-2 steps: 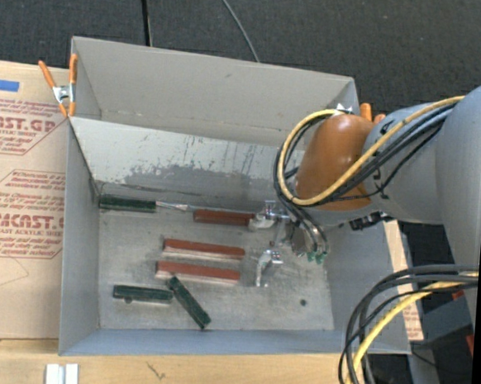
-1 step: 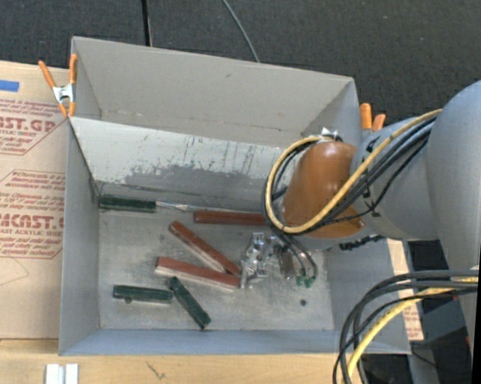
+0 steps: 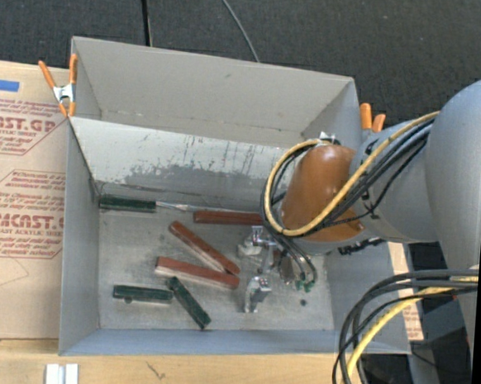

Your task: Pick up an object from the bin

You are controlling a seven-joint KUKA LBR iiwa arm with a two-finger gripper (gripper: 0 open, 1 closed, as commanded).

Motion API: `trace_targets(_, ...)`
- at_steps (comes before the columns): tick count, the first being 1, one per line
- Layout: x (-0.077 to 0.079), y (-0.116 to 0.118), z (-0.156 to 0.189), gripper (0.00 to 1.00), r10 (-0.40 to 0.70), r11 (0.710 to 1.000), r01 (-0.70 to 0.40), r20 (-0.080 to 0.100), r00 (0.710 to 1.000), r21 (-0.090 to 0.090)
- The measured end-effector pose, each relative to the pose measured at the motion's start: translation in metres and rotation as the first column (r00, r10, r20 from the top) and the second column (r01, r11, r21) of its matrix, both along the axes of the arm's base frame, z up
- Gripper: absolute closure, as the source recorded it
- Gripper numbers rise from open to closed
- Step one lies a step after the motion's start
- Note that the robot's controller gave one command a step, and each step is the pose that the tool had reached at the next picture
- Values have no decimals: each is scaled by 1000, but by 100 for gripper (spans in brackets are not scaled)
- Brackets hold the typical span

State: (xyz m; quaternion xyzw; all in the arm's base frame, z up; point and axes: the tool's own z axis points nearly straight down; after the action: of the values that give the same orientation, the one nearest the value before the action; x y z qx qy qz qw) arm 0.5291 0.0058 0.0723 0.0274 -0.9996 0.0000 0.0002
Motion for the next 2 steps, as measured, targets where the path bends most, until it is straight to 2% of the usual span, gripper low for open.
trace_targets(1, 0, 0, 0, 0, 0, 1000, 0, 1, 1000, 0)
trace_targets(2, -6, 69, 5, 100, -70, 998, 70, 17, 997, 4)
